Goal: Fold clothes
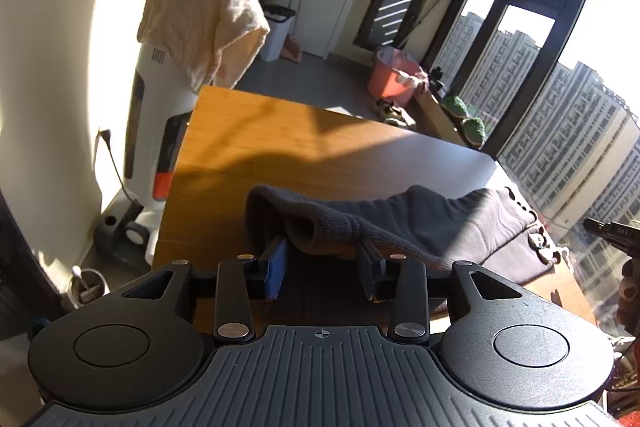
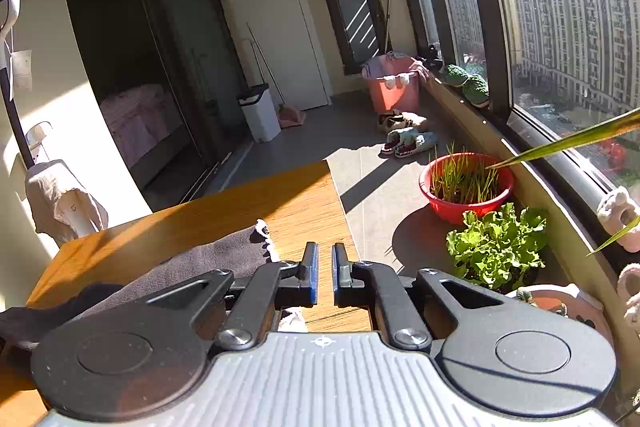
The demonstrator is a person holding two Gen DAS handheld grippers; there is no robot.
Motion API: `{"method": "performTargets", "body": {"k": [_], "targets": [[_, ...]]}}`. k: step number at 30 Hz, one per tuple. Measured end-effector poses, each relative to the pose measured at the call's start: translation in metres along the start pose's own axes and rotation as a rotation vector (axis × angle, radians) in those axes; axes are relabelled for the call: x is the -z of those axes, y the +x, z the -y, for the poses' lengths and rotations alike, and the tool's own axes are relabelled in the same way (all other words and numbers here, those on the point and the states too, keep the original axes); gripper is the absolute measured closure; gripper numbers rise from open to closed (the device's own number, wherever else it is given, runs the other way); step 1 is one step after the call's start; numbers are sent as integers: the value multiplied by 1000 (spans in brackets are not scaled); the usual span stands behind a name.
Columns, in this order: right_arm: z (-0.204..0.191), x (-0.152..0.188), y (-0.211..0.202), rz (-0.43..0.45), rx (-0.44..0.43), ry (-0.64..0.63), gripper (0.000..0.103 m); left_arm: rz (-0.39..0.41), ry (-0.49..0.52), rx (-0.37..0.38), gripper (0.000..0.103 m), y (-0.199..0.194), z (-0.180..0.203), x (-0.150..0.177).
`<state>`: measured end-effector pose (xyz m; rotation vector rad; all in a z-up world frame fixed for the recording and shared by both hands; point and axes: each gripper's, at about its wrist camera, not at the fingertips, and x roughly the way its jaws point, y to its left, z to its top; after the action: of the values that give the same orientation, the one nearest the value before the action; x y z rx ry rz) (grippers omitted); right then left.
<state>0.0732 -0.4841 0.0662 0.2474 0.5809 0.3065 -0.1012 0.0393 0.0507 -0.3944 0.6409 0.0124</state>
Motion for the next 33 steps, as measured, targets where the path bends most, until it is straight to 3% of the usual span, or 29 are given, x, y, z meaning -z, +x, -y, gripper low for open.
{"method": "performTargets", "body": {"k": [2, 3, 5, 10, 12, 13, 14, 15, 17, 20, 21, 23, 26, 30, 33], "targets": [[-5, 1, 14, -26, -40, 18, 76, 13, -35, 16, 39, -3, -4, -1], [-8, 1, 24, -40, -46, 24, 70, 13, -44, 20, 35, -3, -4, -1], [-11, 1, 45, -76, -56, 45, 70, 14, -63, 28, 23, -4, -4, -1], [-14, 5, 97, -186, -37, 127, 69, -18, -147, 32, 14, 9, -11, 0], [-20, 6, 104, -192, -49, 120, 68, -46, -178, 9, 14, 19, -14, 3], [-25, 5, 105, -195, -50, 103, 69, -60, -182, -1, 16, 24, -14, 4], [-32, 5, 105, -195, -55, 78, 76, -74, -182, -10, 22, 30, -15, 6], [-38, 4, 103, -189, -68, 61, 92, -87, -176, -19, 29, 36, -15, 8], [-46, -3, 92, -151, -73, 45, 92, -93, -146, -56, 57, 45, -13, 8], [-54, -17, 61, -71, -99, 29, 92, -71, -126, -74, 72, 45, -15, 0], [-55, -19, 46, -50, -115, 28, 92, -55, -126, -66, 73, 41, -16, -2], [-53, -12, 26, -45, -118, 13, 92, -2, -103, -76, 83, 28, -17, -4], [-46, 10, 11, -93, -69, -28, 92, 45, -91, -144, 83, 13, -25, -4], [-34, 39, 6, -121, 38, -53, 87, 45, -106, -157, 82, 0, -30, -3], [-35, 40, -9, -71, 50, -40, 86, 46, -50, -86, 57, -5, -6, -2]]}}
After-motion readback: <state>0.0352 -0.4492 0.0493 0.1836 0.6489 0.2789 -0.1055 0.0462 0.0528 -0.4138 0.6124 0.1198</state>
